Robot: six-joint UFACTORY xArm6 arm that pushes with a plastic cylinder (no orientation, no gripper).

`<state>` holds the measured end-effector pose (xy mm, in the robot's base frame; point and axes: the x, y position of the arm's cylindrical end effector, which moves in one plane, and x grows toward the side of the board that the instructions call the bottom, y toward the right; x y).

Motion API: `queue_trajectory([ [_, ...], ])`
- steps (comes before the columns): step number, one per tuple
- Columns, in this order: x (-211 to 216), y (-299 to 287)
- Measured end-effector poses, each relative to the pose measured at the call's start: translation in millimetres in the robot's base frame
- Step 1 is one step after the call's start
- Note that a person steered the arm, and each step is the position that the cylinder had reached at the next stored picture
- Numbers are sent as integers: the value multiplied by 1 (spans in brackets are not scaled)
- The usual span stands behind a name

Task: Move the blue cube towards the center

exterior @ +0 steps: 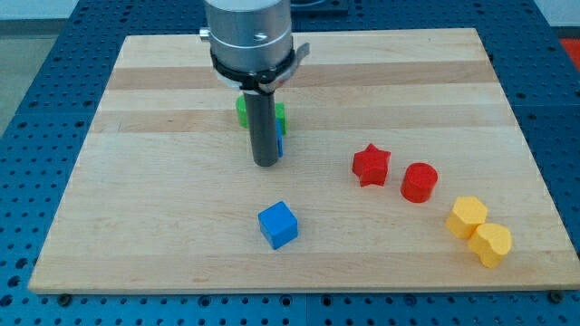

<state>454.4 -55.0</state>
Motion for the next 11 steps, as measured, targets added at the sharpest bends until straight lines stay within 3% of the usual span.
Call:
queue_trajectory([
  [1, 5, -16],
  [2, 42, -54],
  [3, 105, -83],
  [4, 162, -68],
  [7, 164, 21],
  [9, 141, 27],
  [11, 114, -5],
])
